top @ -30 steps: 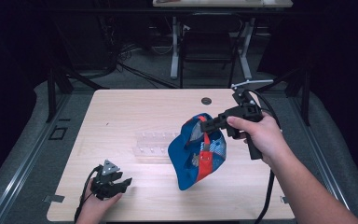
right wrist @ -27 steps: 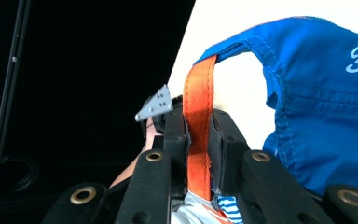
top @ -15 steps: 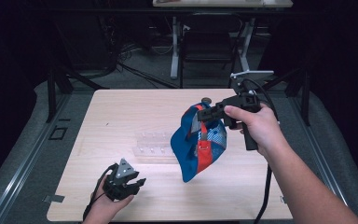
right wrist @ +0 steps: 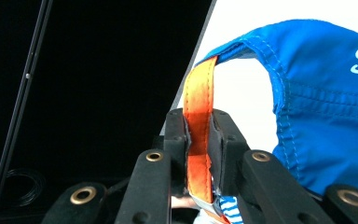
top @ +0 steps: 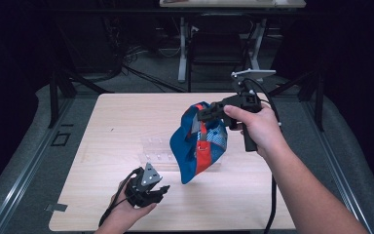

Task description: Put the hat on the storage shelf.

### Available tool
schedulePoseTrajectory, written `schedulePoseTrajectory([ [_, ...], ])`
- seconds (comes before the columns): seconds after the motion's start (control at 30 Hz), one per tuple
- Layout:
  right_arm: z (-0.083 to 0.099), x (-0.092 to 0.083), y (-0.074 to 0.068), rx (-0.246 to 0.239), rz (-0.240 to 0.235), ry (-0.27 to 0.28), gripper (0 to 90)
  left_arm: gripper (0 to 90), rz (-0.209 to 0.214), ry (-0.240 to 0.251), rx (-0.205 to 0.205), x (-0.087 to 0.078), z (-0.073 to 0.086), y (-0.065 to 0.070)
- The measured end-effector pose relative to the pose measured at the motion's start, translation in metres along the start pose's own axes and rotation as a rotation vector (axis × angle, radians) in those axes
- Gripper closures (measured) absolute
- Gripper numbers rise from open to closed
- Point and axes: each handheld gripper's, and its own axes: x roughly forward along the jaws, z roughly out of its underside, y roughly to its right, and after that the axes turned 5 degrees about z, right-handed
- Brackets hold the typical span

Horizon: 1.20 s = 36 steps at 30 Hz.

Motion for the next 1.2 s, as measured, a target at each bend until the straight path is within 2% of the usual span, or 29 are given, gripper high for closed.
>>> schedulePoseTrajectory([
  [0.43,-0.002,0.013,-0.002,-0.002,-0.005,-0.001,78.2,57.2,0.033,0.02,0.073,0.003,-0.029,0.028],
  [0.57,-0.002,0.016,-0.003,-0.002,-0.01,0.0,78.2,56.6,0.025,0.024,0.099,0.006,-0.036,0.036],
  [0.7,-0.002,0.018,-0.004,-0.009,-0.009,-0.011,78.1,61.2,-0.012,0.009,0.124,0.009,-0.041,0.04],
  [0.9,-0.001,0.018,-0.004,-0.009,-0.007,-0.01,78.1,75.8,-0.036,-0.009,0.116,0.01,-0.04,0.035],
  [1.13,-0.001,0.015,-0.003,-0.008,-0.008,-0.002,78.1,84.4,-0.054,-0.005,0.109,0.005,-0.036,0.025],
  [1.2,-0.001,0.015,-0.002,-0.01,-0.009,-0.004,78.2,86.5,-0.06,-0.007,0.096,0.004,-0.034,0.018],
])
